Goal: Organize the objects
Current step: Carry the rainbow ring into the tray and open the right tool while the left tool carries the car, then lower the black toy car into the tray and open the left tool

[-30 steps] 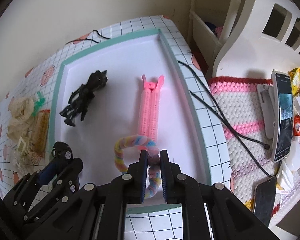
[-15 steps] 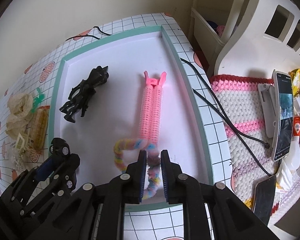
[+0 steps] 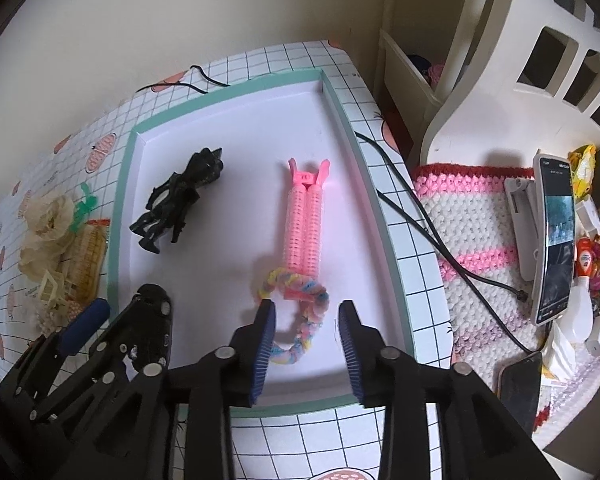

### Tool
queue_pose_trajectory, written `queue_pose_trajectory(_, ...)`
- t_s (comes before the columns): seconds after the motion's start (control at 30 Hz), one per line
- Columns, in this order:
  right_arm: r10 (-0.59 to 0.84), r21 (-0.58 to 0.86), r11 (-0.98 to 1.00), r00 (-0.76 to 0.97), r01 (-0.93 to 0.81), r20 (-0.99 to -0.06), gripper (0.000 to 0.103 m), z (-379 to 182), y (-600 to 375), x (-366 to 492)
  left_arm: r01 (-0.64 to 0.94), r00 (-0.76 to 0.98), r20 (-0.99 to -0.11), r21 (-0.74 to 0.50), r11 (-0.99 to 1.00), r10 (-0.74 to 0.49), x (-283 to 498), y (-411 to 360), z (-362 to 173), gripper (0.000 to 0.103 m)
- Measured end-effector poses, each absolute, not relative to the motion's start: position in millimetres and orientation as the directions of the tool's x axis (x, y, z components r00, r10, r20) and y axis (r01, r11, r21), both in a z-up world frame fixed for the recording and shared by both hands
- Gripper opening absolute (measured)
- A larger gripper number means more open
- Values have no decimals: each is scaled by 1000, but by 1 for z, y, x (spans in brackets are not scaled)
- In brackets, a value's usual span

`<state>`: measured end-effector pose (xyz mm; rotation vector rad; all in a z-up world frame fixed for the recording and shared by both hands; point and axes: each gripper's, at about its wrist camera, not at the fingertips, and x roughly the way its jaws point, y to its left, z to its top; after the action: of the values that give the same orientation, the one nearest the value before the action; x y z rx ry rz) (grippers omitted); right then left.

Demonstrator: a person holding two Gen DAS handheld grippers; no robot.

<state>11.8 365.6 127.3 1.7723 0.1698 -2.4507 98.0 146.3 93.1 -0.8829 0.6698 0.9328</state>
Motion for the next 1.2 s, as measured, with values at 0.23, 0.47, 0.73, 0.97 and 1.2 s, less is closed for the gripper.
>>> queue_pose_trajectory(0.23, -25, -30, -986, -329, 161, -944, 53, 136, 365, 12, -900, 431, -794, -347, 263, 429, 84, 149, 100, 56)
queue_pose_trajectory(0.47, -25, -40, -984, -355, 175, -935, 65, 144, 361, 16, -920, 393, -790, -335, 206, 471, 66, 152, 105, 61)
queue_pose_trajectory(0.73, -20, -56, -980, -374, 190, -927, 84, 149, 357, 19, -934, 352, -779, -327, 142, 518, 50, 157, 107, 86)
queue_pose_trajectory(0.97, -16, -61, -980, -378, 190, -926, 99, 149, 355, 20, -944, 314, -782, -315, 93, 538, 38, 161, 105, 96)
queue_pose_trajectory(1.2, -20, -71, -975, -398, 212, -917, 103, 151, 348, 22, -954, 274, -784, -294, 55, 557, 29, 163, 103, 96)
